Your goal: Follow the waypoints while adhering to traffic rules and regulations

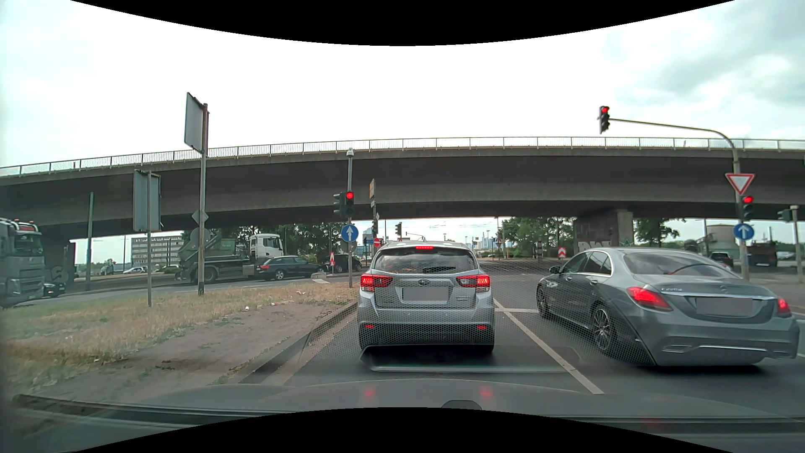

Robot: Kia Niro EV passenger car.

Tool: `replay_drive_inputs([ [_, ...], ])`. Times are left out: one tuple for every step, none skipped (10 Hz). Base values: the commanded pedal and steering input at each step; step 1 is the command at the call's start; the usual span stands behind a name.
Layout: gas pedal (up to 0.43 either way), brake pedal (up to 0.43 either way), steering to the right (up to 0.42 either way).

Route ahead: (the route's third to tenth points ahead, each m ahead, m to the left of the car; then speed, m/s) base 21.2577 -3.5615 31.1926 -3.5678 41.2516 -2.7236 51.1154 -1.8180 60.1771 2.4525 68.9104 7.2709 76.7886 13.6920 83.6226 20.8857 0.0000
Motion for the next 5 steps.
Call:
replay_drive_inputs([
  [0.000, 0.256, -0.001],
  [0.000, 0.256, -0.001],
  [0.000, 0.256, -0.001],
  [0.000, 0.256, -0.001],
  [0.000, 0.256, -0.001],
])
